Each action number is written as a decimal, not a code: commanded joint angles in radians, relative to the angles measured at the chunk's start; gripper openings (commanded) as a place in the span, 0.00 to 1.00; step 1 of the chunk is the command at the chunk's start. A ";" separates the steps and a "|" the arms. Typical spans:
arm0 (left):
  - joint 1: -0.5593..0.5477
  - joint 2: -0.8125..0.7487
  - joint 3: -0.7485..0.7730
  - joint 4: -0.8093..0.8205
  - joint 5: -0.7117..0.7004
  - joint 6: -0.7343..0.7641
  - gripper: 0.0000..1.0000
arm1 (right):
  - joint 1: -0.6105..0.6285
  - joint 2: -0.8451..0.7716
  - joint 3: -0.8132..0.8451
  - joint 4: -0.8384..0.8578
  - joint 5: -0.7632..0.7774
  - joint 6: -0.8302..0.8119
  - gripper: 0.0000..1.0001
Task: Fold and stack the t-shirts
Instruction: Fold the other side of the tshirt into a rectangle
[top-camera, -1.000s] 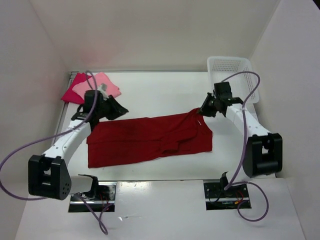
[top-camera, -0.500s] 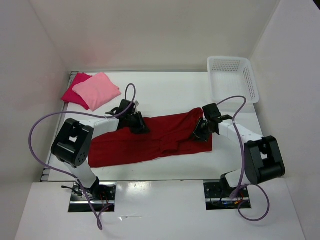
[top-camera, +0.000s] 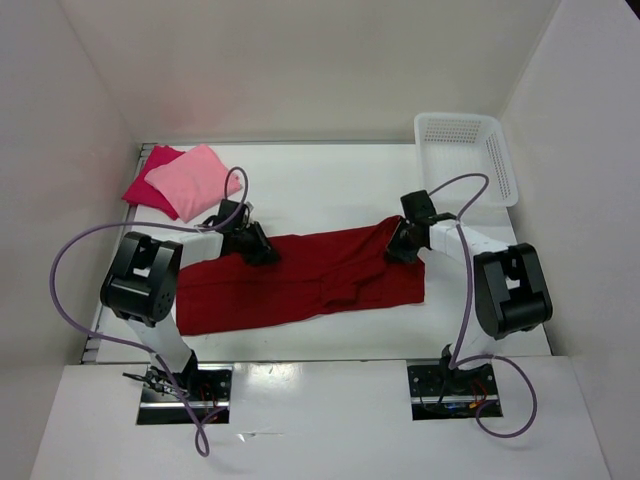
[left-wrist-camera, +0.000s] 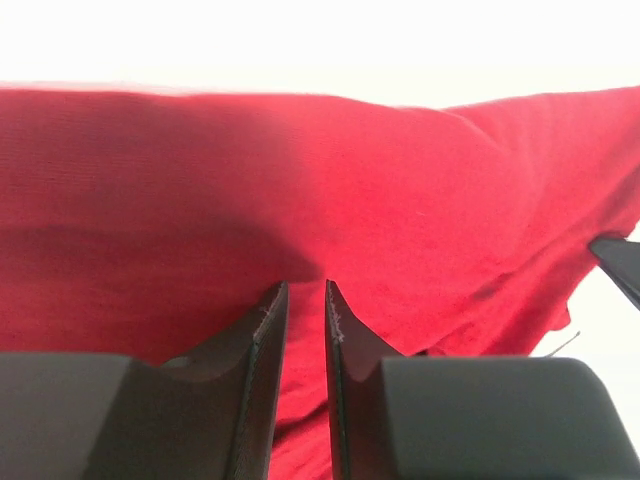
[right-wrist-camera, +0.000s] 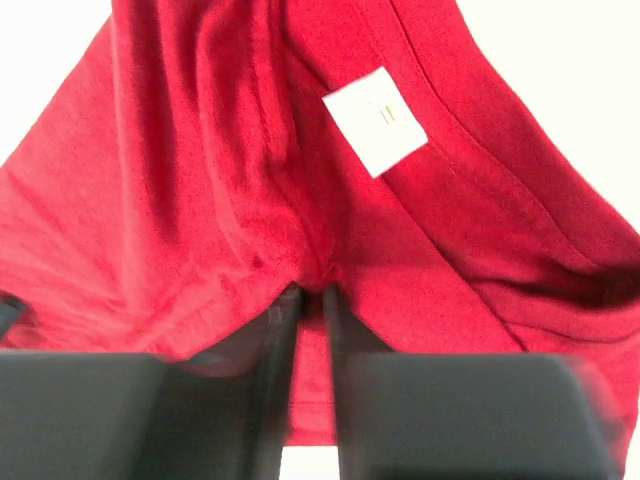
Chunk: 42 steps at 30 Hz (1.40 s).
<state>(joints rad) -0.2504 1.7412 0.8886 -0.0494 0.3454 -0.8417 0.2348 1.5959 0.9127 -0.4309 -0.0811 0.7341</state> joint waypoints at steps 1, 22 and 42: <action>0.040 0.023 -0.022 0.033 0.020 0.001 0.28 | -0.006 0.030 0.072 0.057 0.030 -0.021 0.14; 0.186 -0.038 -0.002 0.013 0.001 -0.010 0.32 | -0.028 -0.074 0.091 -0.054 -0.014 -0.088 0.46; 0.049 -0.043 0.018 0.020 0.014 0.013 0.31 | 0.083 -0.048 -0.092 -0.011 -0.125 -0.010 0.36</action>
<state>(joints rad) -0.2073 1.6802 0.8928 -0.0666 0.3614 -0.8433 0.3000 1.5410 0.8268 -0.4740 -0.2035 0.7067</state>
